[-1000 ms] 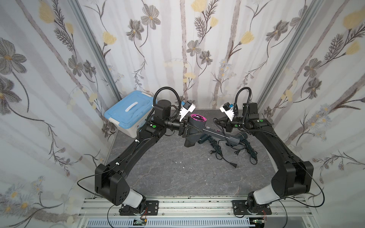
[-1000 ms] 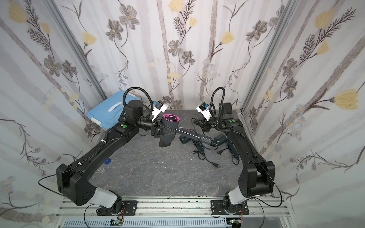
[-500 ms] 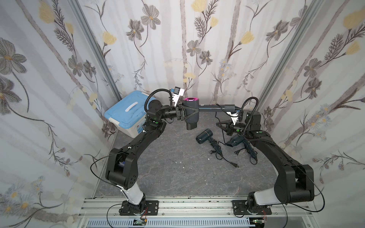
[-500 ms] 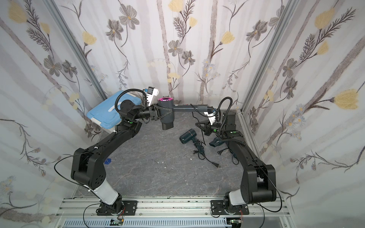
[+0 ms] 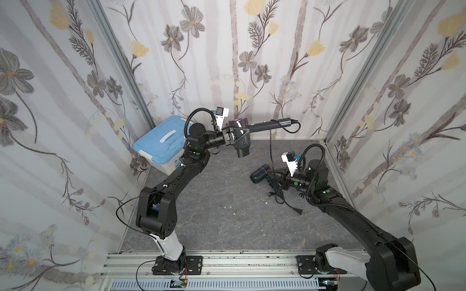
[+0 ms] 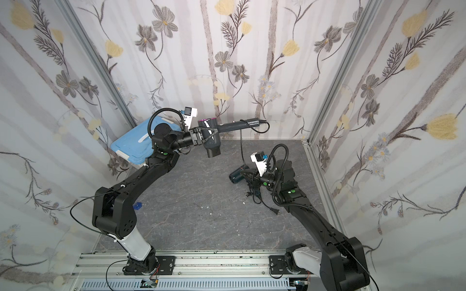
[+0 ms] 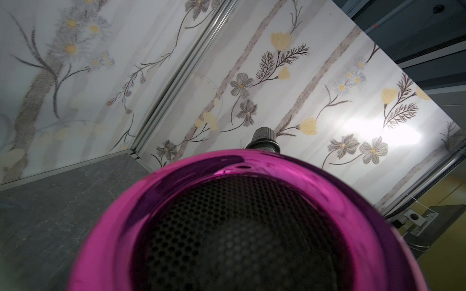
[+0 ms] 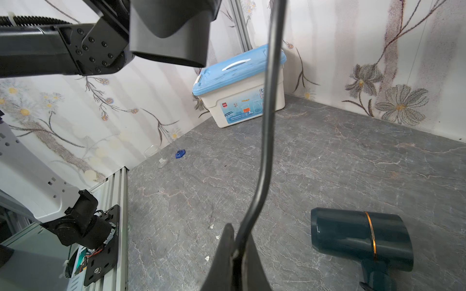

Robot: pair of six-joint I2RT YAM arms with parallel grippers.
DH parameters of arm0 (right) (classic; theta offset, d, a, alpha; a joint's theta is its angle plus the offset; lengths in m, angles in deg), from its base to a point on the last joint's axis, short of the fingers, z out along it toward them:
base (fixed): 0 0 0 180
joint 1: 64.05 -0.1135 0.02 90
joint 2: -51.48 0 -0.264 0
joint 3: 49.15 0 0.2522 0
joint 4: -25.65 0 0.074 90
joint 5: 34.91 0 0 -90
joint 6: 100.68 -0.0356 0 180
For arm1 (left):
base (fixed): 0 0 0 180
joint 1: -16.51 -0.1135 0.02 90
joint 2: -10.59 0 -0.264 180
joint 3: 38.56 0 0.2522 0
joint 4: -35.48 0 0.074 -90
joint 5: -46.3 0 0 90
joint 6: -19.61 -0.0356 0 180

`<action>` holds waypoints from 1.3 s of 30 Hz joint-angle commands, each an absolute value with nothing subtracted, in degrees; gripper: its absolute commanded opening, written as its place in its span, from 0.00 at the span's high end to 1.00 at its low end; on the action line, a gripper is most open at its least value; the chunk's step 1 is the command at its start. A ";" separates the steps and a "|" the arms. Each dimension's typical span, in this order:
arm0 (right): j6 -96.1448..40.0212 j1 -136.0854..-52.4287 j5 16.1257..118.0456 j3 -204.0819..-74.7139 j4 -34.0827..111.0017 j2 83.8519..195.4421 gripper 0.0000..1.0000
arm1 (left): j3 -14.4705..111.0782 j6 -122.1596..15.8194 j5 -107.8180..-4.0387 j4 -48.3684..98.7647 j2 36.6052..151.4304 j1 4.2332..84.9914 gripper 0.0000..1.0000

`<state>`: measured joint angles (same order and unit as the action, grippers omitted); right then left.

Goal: Wrap the cord around the hair dryer
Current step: Wrap the power cord around the hair dryer.

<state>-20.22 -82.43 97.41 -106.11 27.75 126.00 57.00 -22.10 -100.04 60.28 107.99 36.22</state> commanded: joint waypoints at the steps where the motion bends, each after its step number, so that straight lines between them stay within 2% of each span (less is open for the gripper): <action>1: -16.49 -85.82 88.00 -107.06 39.56 123.93 1.00 | 60.84 -36.61 -91.67 46.94 106.64 37.09 1.00; 8: -9.47 -94.20 74.03 -120.05 63.50 123.96 1.00 | 67.46 -58.93 -83.90 18.53 107.99 41.38 1.00; 14: -5.97 -97.46 65.95 -134.00 78.27 125.65 1.00 | 72.76 -73.65 -77.19 0.04 110.36 44.72 1.00; 26: 2.51 -96.71 51.90 -148.65 86.16 133.12 1.00 | 77.99 -91.32 -82.04 -23.49 109.07 51.27 1.00; 31: 5.56 -91.37 54.27 -151.49 85.59 136.13 1.00 | 74.97 -93.64 -88.25 -25.55 105.16 52.10 1.00; 39: 9.28 -83.83 70.09 -151.52 81.19 141.78 1.00 | 73.58 -93.86 -101.69 -23.56 100.30 52.11 1.00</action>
